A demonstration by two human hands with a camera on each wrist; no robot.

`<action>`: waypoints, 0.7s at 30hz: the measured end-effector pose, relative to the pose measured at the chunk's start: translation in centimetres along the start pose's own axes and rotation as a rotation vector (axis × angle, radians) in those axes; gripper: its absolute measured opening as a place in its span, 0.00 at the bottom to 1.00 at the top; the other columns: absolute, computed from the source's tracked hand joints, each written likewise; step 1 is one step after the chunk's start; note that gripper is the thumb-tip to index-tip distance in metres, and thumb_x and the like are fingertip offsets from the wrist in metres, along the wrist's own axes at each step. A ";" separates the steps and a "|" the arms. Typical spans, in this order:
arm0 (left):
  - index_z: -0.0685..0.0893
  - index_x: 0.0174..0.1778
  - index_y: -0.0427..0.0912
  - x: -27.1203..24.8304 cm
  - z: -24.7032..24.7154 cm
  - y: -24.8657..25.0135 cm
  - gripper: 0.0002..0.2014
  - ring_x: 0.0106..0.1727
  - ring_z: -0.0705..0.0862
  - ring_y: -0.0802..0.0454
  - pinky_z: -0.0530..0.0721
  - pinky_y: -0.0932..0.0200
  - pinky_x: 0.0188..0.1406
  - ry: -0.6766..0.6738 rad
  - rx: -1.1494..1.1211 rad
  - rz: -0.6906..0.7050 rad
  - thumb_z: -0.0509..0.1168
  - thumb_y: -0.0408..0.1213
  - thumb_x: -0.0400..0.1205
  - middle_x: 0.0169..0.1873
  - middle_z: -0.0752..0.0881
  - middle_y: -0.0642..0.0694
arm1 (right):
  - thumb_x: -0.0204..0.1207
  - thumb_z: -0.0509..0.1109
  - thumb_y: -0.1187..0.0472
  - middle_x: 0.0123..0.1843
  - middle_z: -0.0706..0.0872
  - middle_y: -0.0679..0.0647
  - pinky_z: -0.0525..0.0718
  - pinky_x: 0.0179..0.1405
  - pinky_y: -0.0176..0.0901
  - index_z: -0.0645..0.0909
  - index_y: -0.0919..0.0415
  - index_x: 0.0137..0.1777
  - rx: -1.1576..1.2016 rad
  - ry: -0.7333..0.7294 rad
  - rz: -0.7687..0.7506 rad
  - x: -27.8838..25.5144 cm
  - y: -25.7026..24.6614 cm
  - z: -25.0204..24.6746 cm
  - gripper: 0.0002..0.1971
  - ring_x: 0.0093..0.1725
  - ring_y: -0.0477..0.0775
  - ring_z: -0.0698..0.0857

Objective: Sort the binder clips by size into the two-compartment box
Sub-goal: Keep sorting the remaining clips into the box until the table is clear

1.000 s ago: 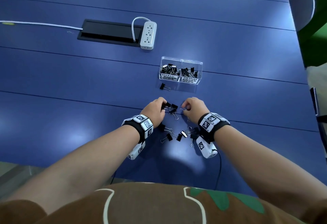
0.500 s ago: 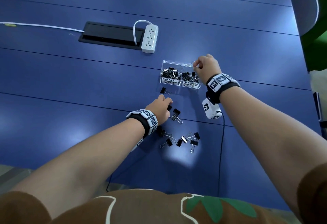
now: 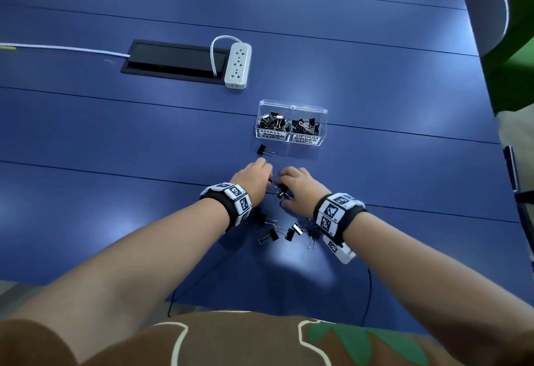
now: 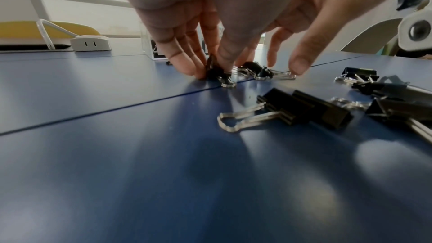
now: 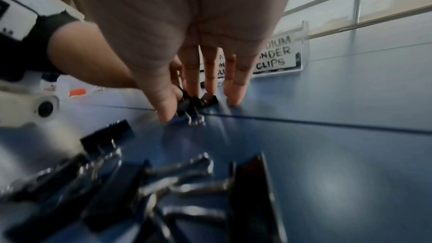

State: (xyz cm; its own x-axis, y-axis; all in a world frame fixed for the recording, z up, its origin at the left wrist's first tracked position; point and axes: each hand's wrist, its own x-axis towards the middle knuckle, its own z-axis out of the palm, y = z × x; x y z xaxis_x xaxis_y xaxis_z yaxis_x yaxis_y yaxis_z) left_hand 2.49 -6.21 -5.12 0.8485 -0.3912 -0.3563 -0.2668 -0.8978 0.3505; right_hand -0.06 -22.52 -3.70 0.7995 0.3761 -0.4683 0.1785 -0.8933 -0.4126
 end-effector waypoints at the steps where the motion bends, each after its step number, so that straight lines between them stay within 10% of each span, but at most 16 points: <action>1: 0.76 0.52 0.41 -0.1 0.1 0.0 0.04 0.55 0.78 0.42 0.83 0.43 0.46 0.007 -0.007 0.006 0.60 0.33 0.83 0.55 0.76 0.43 | 0.72 0.71 0.59 0.71 0.70 0.52 0.80 0.63 0.58 0.73 0.56 0.71 -0.004 0.005 -0.004 -0.1 0.0 0.5 0.26 0.70 0.58 0.66; 13: 0.73 0.59 0.41 -0.7 0.9 0.4 0.11 0.56 0.76 0.41 0.82 0.48 0.43 -0.028 0.059 -0.005 0.59 0.27 0.82 0.56 0.72 0.40 | 0.71 0.72 0.69 0.50 0.74 0.54 0.81 0.56 0.48 0.81 0.62 0.50 0.300 0.257 0.125 -0.8 0.7 0.1 0.09 0.47 0.58 0.80; 21: 0.77 0.52 0.41 -0.7 1.2 0.9 0.10 0.51 0.80 0.41 0.84 0.46 0.51 -0.029 -0.141 -0.061 0.60 0.25 0.78 0.51 0.72 0.46 | 0.74 0.71 0.65 0.54 0.85 0.57 0.87 0.38 0.46 0.83 0.59 0.54 0.493 0.429 0.320 2.1 2.9 -7.9 0.09 0.45 0.57 0.85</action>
State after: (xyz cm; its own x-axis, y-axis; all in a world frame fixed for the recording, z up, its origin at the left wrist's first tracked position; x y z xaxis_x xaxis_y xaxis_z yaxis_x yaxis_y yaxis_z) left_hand 1.08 -6.97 -5.60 0.8473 -0.3441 -0.4046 -0.1463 -0.8835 0.4449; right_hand 6.61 -26.23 0.29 0.9420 -0.1050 -0.3188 -0.2998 -0.6902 -0.6586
